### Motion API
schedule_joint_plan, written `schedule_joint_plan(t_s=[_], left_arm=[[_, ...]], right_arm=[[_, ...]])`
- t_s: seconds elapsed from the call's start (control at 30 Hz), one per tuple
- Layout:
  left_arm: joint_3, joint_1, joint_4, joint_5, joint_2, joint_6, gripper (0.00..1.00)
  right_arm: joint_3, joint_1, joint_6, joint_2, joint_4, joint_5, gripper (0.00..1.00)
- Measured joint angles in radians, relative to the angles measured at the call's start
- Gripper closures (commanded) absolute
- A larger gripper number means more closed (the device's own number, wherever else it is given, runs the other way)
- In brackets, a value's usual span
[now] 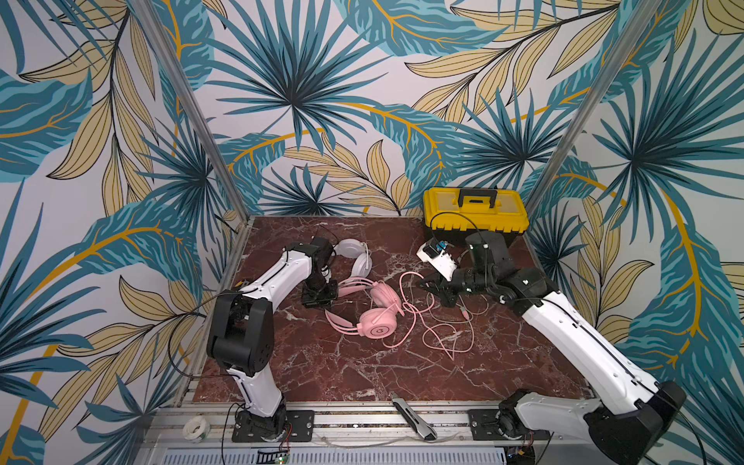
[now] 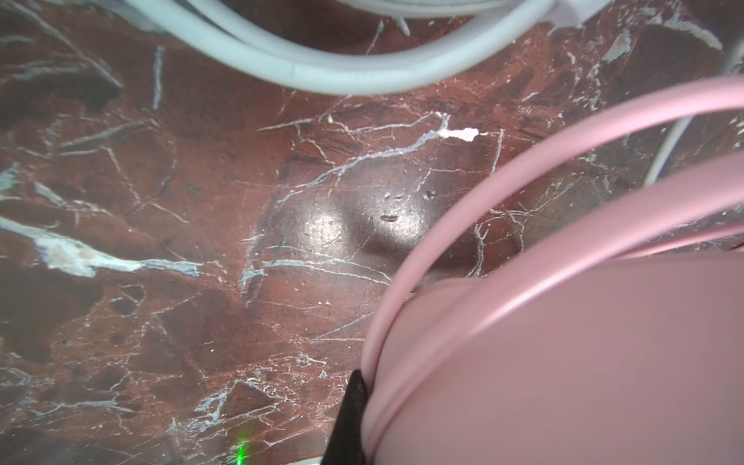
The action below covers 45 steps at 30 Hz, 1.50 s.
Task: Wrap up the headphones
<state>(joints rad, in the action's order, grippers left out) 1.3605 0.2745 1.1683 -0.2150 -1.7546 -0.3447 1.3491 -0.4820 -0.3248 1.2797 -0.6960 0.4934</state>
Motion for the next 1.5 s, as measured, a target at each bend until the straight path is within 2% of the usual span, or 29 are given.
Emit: schedule_joint_plan(t_s=[0.23,0.4,0.63,0.97,1.23,1.37,1.5], left_arm=[[0.000,0.014,0.000,0.024,-0.003,0.018,1.00],[0.016,0.026,0.003,0.041,-0.024,0.024,1.00],[0.056,0.070,0.000,0.052,-0.072,0.027,1.00],[0.132,0.102,-0.002,0.055,-0.110,0.021,1.00],[0.171,0.103,-0.030,0.042,-0.134,-0.050,1.00],[0.183,0.101,-0.048,0.044,-0.137,-0.093,1.00],[0.181,0.080,-0.051,0.071,-0.132,-0.128,1.00]], right_arm=[[0.283,0.025,-0.108,0.163,-0.159,0.001,1.00],[0.420,0.025,-0.175,0.212,-0.278,0.011,1.00],[0.538,0.026,-0.183,0.273,-0.327,0.139,1.00],[0.627,0.026,-0.181,0.377,-0.354,0.290,1.00],[0.634,0.025,-0.259,0.394,-0.501,0.371,1.00],[0.591,0.025,-0.270,0.371,-0.520,0.356,1.00],[0.436,0.032,-0.200,0.264,-0.478,0.231,1.00]])
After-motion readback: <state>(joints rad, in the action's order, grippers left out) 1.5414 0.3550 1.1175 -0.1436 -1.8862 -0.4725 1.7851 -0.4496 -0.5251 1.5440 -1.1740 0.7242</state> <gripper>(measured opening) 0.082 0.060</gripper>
